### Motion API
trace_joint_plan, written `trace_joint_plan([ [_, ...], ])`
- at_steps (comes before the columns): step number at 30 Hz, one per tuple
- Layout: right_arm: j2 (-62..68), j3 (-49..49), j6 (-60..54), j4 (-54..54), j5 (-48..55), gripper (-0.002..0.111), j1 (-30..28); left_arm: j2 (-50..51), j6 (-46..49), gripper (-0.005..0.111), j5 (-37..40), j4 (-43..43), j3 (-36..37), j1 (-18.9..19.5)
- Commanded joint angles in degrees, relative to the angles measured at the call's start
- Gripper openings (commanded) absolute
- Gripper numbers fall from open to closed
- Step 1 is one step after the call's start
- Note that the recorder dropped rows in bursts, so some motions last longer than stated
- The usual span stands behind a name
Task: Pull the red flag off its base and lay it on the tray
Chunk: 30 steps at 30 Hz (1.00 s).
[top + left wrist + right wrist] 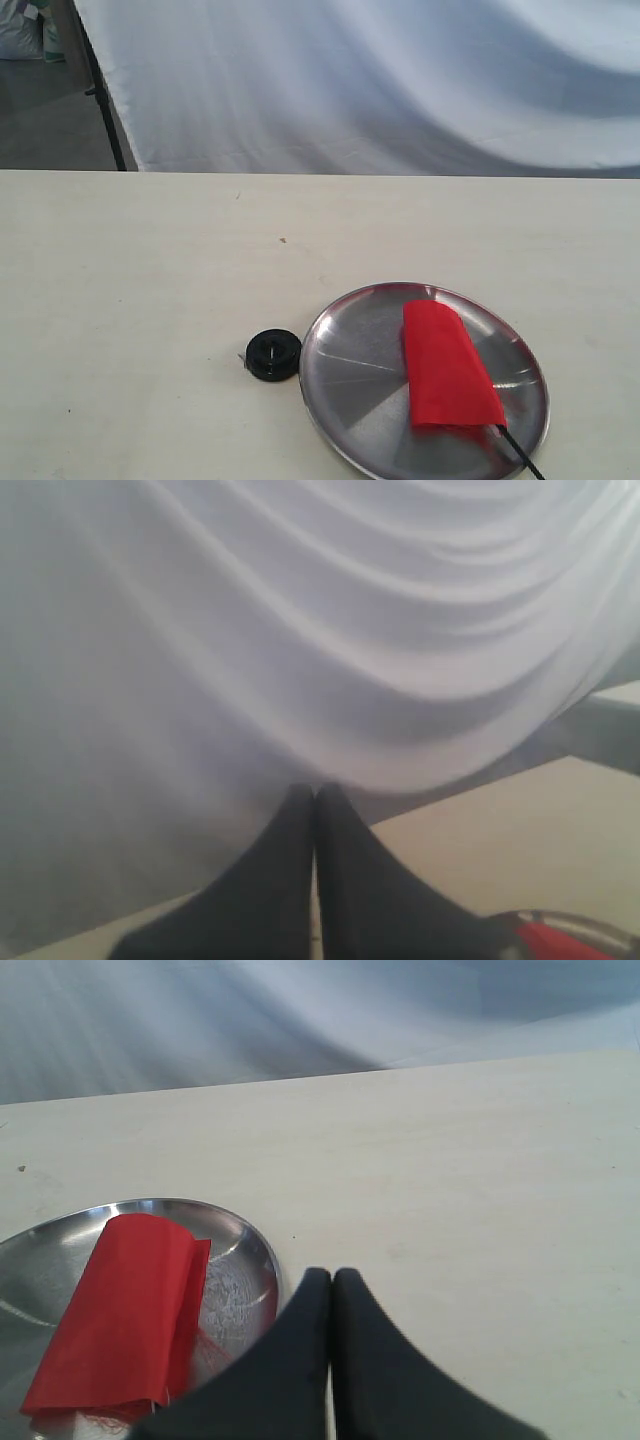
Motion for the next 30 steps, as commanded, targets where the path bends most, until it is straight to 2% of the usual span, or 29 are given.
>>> trace_joint_plan([
  [1, -0.4, -0.1, -0.1, -0.4, -0.2, 0.000, -0.1, -0.2, 0.2, 0.000, 1.7, 3.0, 0.0, -0.2],
  [6, -0.4, -0.1, -0.1, -0.4, -0.2, 0.000, -0.1, -0.2, -0.5, 0.000, -2.3, 0.3, 0.0, -0.2],
  [8, -0.4, -0.1, -0.1, -0.4, -0.3, 0.000, -0.1, 0.4, -0.1, 0.000, -3.5, 3.0, 2.5, -0.2],
  [11, -0.4, -0.1, -0.1, -0.4, -0.3, 0.000, -0.1, 2.3, 0.0, 0.000, -18.9, 4.2, 14.8, -0.2],
  [14, -0.4, -0.1, -0.1, -0.4, -0.3, 0.000, -0.1, 2.7, 0.1, 0.000, -33.2, 1.0, 26.7, -0.2],
  [16, -0.4, -0.1, -0.1, -0.4, -0.3, 0.000, -0.1, 2.7, 0.2, 0.000, -36.7, -0.1, 29.8, -0.2],
  [22, -0.4, -0.1, -0.1, -0.4, -0.3, 0.000, -0.1, 2.7, 0.2, 0.000, -25.4, -0.1, 29.8, -0.2],
  [27, -0.4, -0.1, -0.1, -0.4, -0.3, 0.000, -0.1, 2.7, 0.3, 0.000, -11.9, -0.1, 29.8, -0.2],
  [30, -0.4, -0.1, -0.1, -0.4, -0.3, 0.000, -0.1, 2.7, 0.3, 0.000, -7.4, 0.3, 29.8, -0.2],
])
